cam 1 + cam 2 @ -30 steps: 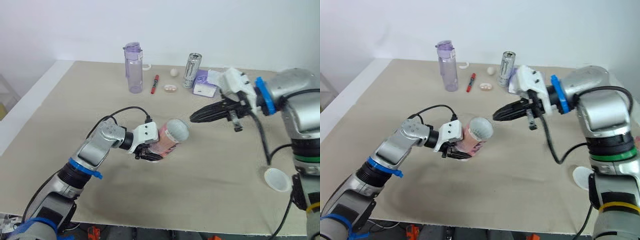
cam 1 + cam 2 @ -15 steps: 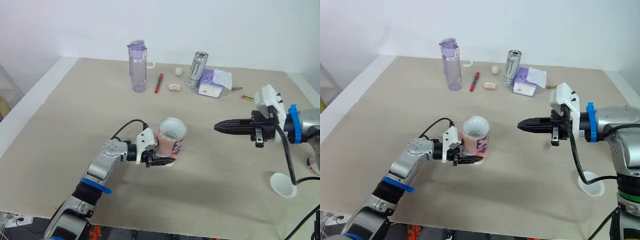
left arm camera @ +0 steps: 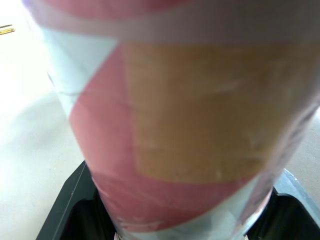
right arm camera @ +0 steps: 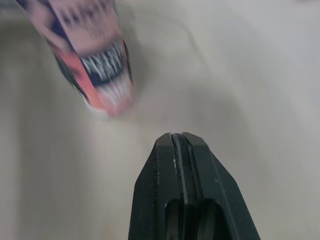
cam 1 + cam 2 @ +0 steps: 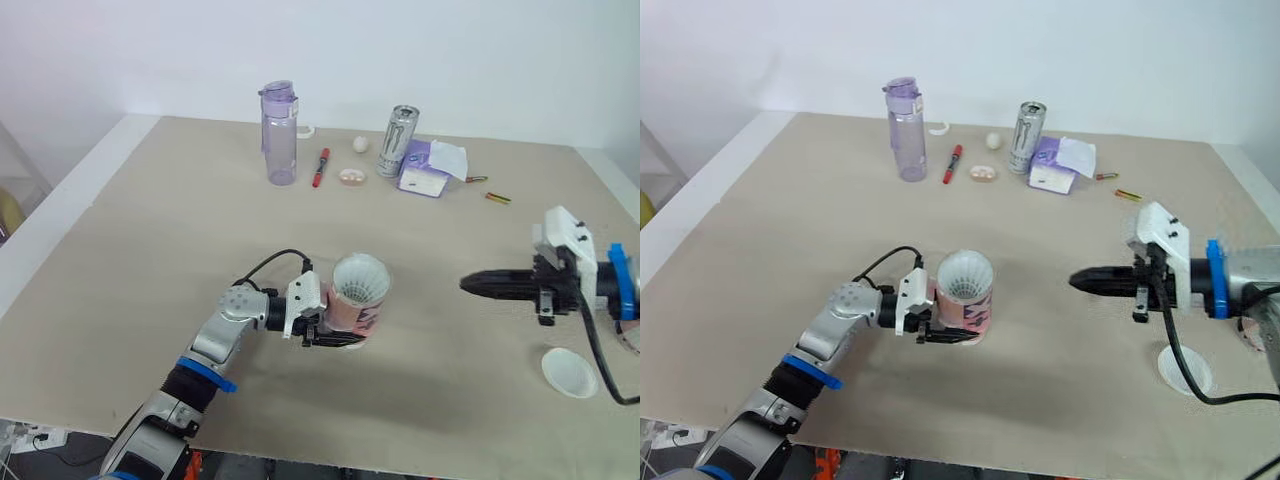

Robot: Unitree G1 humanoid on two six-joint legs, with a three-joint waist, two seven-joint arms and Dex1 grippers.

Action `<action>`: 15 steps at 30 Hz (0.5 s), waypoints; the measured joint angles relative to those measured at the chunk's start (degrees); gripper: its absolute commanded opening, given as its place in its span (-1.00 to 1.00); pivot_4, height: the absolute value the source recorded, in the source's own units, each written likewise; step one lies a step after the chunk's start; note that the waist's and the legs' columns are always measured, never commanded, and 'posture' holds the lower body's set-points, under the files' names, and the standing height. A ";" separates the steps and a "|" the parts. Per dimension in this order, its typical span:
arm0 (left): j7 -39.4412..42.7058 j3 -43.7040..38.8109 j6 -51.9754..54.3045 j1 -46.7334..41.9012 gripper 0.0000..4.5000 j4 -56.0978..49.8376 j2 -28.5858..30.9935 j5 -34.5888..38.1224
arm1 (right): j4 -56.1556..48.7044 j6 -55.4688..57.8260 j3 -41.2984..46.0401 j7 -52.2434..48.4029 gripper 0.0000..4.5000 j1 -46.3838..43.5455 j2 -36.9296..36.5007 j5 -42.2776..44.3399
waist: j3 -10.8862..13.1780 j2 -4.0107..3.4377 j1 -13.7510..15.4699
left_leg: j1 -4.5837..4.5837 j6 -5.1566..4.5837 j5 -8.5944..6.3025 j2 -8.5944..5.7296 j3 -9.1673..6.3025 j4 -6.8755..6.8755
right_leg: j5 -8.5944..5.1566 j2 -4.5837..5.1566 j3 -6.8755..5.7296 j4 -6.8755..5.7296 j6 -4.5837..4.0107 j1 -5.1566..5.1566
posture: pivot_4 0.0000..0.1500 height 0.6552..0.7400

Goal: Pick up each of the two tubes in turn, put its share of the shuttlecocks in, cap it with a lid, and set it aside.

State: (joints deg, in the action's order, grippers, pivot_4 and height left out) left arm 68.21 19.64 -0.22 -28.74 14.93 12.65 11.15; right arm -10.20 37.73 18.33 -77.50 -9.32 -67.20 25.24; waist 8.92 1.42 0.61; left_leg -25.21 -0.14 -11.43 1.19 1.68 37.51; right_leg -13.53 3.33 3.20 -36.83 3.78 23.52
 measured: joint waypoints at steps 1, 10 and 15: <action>0.03 0.10 -0.02 -0.04 0.22 0.09 -0.02 0.00 | 0.86 -0.53 0.00 -0.29 -0.21 0.67 -0.68 -0.50 | 0.00 0.00 0.01 | 0.01 0.00 0.00 0.00 -0.02 0.00 | 0.00 0.00 -0.03 0.00 -0.01 -0.02 | 1.00 1.00; 1.51 0.84 0.49 -0.33 0.22 0.24 -0.18 0.11 | 18.01 -9.33 -0.58 -2.22 1.00 4.62 -5.99 -8.18 | -0.02 -0.05 -0.07 | 0.13 0.01 -0.01 0.00 0.00 0.00 | -0.03 -0.01 -0.02 0.00 -0.04 -0.10 | 1.00 1.00; 1.51 0.92 0.27 -0.33 0.22 0.22 -0.16 -0.01 | 26.17 -14.21 -3.00 -2.62 1.00 5.12 -6.00 -10.88 | -0.02 -0.10 -0.08 | 0.15 0.01 0.00 -0.01 0.00 0.00 | -0.03 -0.02 -0.01 0.00 -0.03 -0.13 | 1.00 1.00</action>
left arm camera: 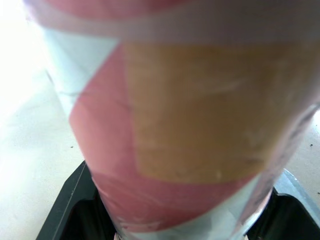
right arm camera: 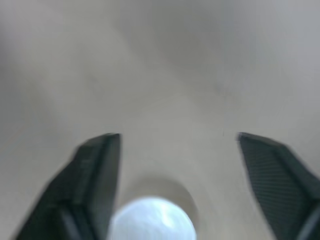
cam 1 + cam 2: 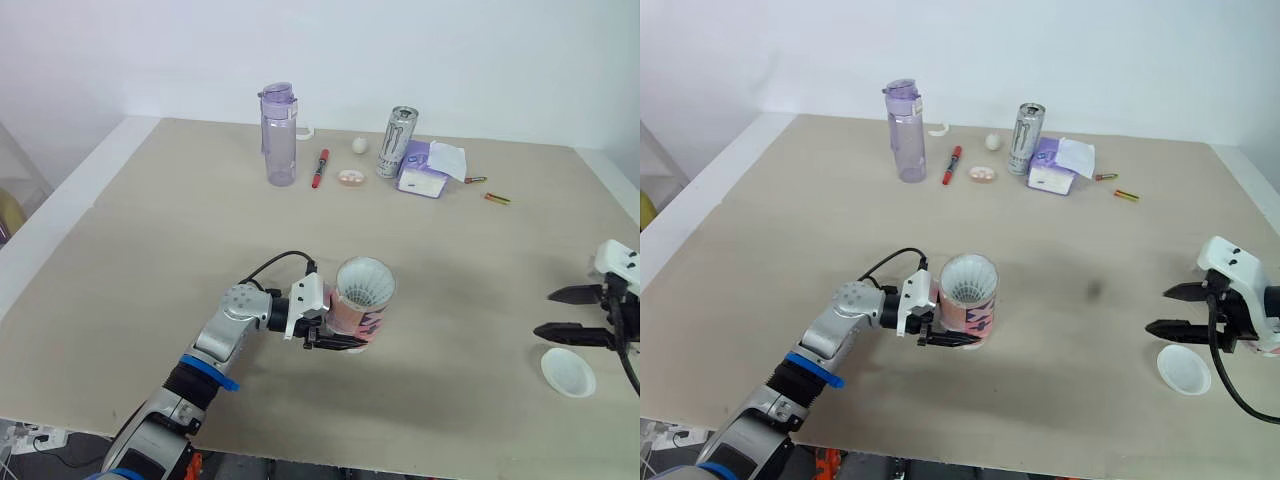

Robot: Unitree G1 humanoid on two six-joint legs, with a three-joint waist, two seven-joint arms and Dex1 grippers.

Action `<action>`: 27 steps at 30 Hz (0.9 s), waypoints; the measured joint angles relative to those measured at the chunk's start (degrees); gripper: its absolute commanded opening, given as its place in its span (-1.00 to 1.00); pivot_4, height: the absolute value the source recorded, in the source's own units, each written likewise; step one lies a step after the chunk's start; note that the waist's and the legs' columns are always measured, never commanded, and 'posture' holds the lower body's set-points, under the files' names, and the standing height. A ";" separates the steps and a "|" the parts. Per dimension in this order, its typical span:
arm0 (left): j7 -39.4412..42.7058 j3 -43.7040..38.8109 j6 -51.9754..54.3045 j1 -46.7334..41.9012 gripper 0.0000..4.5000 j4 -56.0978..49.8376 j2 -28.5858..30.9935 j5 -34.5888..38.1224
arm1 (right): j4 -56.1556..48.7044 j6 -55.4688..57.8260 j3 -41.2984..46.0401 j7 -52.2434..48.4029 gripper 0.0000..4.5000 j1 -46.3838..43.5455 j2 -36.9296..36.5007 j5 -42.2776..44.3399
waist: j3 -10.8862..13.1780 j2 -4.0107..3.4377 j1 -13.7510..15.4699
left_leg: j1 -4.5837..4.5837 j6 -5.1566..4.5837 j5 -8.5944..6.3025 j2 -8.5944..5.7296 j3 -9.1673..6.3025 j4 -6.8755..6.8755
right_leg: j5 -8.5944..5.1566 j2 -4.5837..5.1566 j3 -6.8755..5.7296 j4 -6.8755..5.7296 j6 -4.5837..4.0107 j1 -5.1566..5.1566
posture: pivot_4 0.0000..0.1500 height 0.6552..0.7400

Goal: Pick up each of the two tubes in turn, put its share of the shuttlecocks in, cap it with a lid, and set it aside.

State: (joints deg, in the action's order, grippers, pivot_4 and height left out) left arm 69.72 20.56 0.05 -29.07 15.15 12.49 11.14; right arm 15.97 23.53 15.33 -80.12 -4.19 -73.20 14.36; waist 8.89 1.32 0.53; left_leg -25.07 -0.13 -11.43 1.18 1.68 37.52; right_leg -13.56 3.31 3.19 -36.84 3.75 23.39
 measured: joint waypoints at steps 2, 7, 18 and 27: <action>-0.02 0.06 -0.05 0.00 0.22 -0.02 0.09 -0.06 | 3.17 -2.30 -1.50 -0.46 1.00 -0.32 0.00 -1.11 | -0.02 -0.05 -0.02 | 0.02 0.00 0.00 0.00 0.00 0.00 | 0.01 0.00 0.01 0.00 0.01 -0.02 | 1.00 1.00; -0.20 0.06 -0.09 0.01 0.22 -0.09 0.32 -0.57 | 10.27 -6.46 -4.36 -1.66 1.00 -3.61 0.00 -2.97 | -0.06 -0.26 -0.07 | 0.06 0.00 0.00 0.00 0.00 0.01 | 0.02 -0.03 0.02 -0.01 0.01 -0.04 | 1.00 1.00; -0.73 -0.08 0.41 0.12 0.22 -0.59 0.56 -0.99 | 21.38 -15.05 -12.83 -2.60 1.00 -11.54 1.24 -9.25 | -0.10 -0.37 -0.11 | 0.12 0.00 0.00 -0.01 0.02 0.04 | 0.05 -0.03 0.04 -0.02 0.01 -0.09 | 1.00 1.00; -1.41 -0.12 1.32 0.51 0.22 -1.25 0.59 -1.00 | 24.86 -20.68 -15.12 -3.14 -0.28 -14.53 2.37 -11.70 | -0.10 -0.36 -0.14 | 0.35 0.00 0.00 0.00 0.04 0.03 | 0.05 -0.04 0.07 -0.02 -0.01 -0.31 | 1.00 1.00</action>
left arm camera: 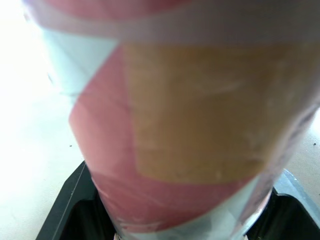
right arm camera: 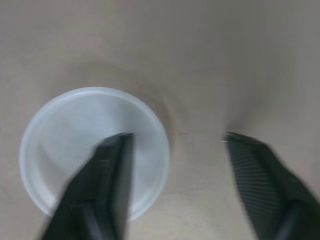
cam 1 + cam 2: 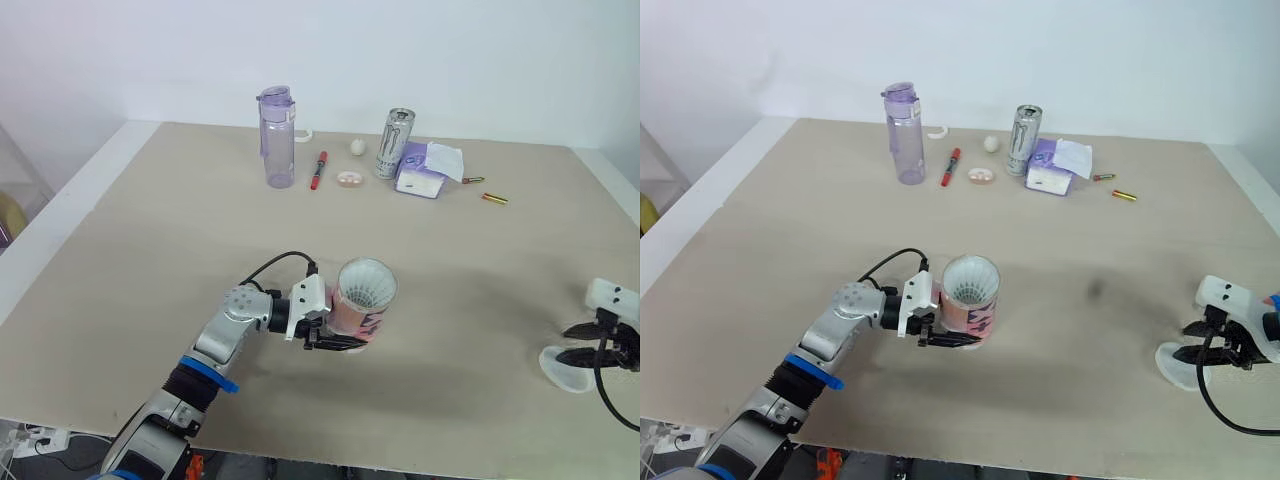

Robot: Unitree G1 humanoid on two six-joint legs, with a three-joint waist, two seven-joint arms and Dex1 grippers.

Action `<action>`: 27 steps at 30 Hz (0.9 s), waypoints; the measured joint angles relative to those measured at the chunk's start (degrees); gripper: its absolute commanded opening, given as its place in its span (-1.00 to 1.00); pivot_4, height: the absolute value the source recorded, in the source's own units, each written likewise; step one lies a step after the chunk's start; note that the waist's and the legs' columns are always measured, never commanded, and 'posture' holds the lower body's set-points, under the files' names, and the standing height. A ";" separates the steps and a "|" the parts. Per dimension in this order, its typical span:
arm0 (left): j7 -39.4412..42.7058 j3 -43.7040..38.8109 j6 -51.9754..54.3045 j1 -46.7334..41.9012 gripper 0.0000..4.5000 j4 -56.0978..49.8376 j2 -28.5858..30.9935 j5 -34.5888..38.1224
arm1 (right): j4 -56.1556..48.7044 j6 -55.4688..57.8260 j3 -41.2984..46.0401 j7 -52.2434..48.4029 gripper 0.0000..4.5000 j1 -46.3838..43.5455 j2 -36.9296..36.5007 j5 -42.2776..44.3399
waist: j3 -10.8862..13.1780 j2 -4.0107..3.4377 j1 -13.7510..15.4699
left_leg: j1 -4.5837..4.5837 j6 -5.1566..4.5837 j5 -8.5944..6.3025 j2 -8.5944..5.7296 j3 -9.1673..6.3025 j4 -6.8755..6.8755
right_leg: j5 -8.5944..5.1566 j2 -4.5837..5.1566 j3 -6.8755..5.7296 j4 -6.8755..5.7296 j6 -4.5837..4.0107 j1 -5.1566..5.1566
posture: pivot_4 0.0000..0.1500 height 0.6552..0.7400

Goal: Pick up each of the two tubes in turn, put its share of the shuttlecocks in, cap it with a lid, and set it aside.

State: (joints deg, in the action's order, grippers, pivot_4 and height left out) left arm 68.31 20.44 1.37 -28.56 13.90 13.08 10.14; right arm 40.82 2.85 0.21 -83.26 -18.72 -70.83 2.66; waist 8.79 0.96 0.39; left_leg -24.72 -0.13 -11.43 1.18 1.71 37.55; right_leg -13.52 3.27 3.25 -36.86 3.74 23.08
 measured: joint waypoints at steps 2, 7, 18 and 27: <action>-0.24 0.01 0.29 0.02 0.22 -0.10 0.00 0.00 | 0.07 -1.37 -0.06 -0.44 -0.69 0.11 0.00 -0.17 | 0.00 0.00 0.00 | 0.04 0.00 0.00 0.00 0.00 0.00 | 0.00 0.00 0.00 0.00 0.00 -0.05 | 1.00 1.00; -0.35 -0.03 0.88 0.05 0.22 -0.19 0.00 0.02 | -0.65 -2.27 0.47 -1.61 -0.96 1.51 -0.05 0.54 | 0.01 0.05 -0.01 | 0.15 0.00 0.00 0.02 0.00 0.00 | 0.01 0.00 -0.01 0.00 -0.03 -0.18 | 1.00 1.00; -0.26 -0.13 1.46 -0.08 0.22 -0.23 0.60 0.07 | -18.70 1.05 3.83 -4.28 -0.96 5.60 -0.17 7.86 | -0.01 -0.12 -0.03 | 0.21 0.00 0.00 0.05 -0.02 -0.02 | -0.17 -0.06 0.00 -0.03 0.27 -0.16 | 1.00 1.00; 0.86 -0.07 1.14 -1.30 0.22 0.70 0.95 0.27 | -43.66 9.80 -6.00 -6.56 -0.96 -26.46 7.05 13.71 | 0.22 -0.46 -0.24 | 0.09 0.05 0.00 0.17 -0.09 -0.01 | -0.12 -0.26 0.11 -0.11 0.15 0.10 | 1.00 1.00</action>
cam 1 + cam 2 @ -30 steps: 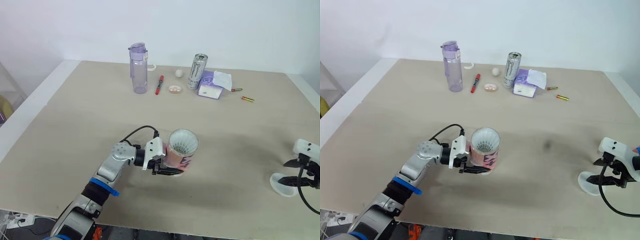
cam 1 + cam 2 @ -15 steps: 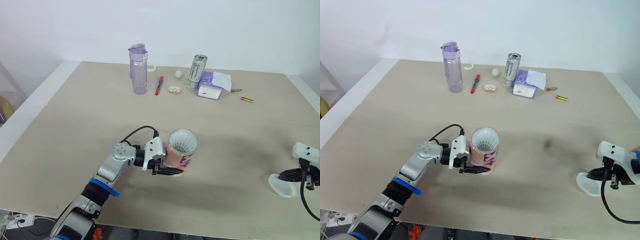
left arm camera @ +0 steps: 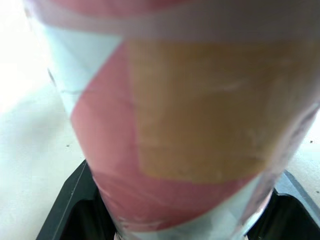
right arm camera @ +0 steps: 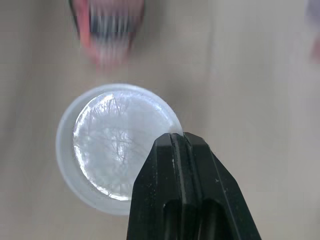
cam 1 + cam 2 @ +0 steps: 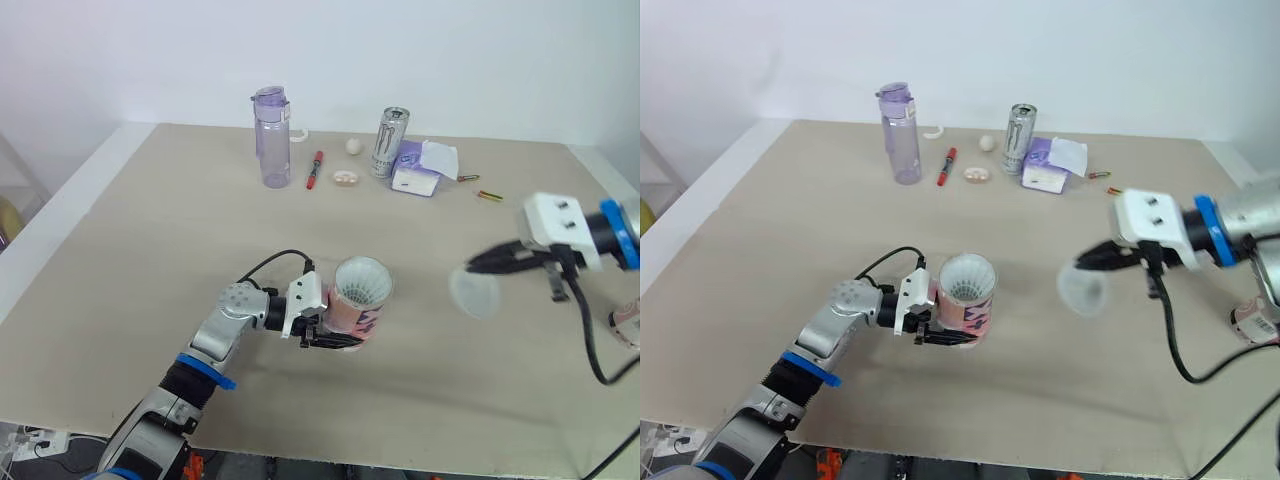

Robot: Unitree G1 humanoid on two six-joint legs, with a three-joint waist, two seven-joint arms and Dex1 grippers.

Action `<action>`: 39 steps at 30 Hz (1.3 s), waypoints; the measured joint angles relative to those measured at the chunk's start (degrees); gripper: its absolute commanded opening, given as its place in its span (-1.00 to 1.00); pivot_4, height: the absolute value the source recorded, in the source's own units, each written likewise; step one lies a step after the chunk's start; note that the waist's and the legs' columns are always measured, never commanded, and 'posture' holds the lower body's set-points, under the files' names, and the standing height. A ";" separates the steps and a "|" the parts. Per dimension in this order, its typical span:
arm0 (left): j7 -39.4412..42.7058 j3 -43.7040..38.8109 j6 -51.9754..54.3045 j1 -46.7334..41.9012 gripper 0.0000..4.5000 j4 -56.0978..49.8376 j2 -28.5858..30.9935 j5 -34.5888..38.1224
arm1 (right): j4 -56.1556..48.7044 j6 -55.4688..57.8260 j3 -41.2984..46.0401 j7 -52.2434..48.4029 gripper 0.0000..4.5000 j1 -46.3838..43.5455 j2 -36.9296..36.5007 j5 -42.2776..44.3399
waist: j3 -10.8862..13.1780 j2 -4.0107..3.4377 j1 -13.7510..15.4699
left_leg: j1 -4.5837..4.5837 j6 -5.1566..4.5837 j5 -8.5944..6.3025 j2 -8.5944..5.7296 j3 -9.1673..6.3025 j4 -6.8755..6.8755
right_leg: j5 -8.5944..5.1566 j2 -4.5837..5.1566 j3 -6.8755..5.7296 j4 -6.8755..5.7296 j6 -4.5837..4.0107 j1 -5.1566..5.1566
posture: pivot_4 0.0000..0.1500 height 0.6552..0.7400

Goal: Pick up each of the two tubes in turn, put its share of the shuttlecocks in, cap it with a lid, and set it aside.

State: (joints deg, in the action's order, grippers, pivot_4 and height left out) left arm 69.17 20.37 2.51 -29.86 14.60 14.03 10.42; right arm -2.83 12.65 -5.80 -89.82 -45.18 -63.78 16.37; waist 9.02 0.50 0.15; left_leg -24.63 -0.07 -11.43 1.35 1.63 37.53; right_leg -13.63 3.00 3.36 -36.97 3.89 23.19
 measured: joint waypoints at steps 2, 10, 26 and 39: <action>-0.07 0.00 -0.18 0.08 0.22 0.01 -0.25 0.06 | -1.14 0.98 -2.68 -0.11 -0.96 -5.12 2.52 0.91 | 0.04 0.08 0.20 | -0.11 0.00 0.00 0.02 -0.04 0.00 | 0.04 -0.01 -0.05 0.00 -0.08 0.07 | 1.00 1.00; -0.91 -0.02 -0.25 0.35 0.22 -0.04 -0.39 0.08 | -2.75 2.20 -11.47 -0.27 -0.96 -17.15 10.51 5.91 | 0.04 0.14 0.25 | -0.13 0.00 0.00 0.01 -0.01 0.04 | 0.21 0.08 -0.09 -0.02 -0.39 0.11 | 1.00 1.00; -1.85 -0.11 -0.24 0.79 0.22 -0.42 -0.04 0.07 | -1.08 -3.51 -16.78 -0.34 -0.96 -17.37 14.61 1.95 | 0.03 0.14 0.22 | -0.03 0.00 0.01 0.20 0.10 0.05 | 0.36 -0.03 -0.14 -0.03 -0.60 0.13 | 1.00 1.00; -2.72 -0.05 -0.23 1.49 0.22 -1.21 0.05 0.06 | 1.48 -8.37 -18.45 -0.35 -0.96 -17.80 15.18 0.18 | 0.03 0.14 0.22 | -0.02 0.01 0.01 0.24 0.11 0.05 | 0.37 -0.05 -0.15 -0.03 -0.63 0.14 | 1.00 1.00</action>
State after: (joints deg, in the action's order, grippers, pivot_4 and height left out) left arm 66.45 20.32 2.28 -28.37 13.39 14.08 10.48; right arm -1.35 4.28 -24.24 -90.18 -62.97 -48.60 16.56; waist 9.05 0.64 0.38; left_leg -24.64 -0.07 -11.42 1.59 1.73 37.58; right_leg -13.26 2.95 3.21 -37.00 3.26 23.32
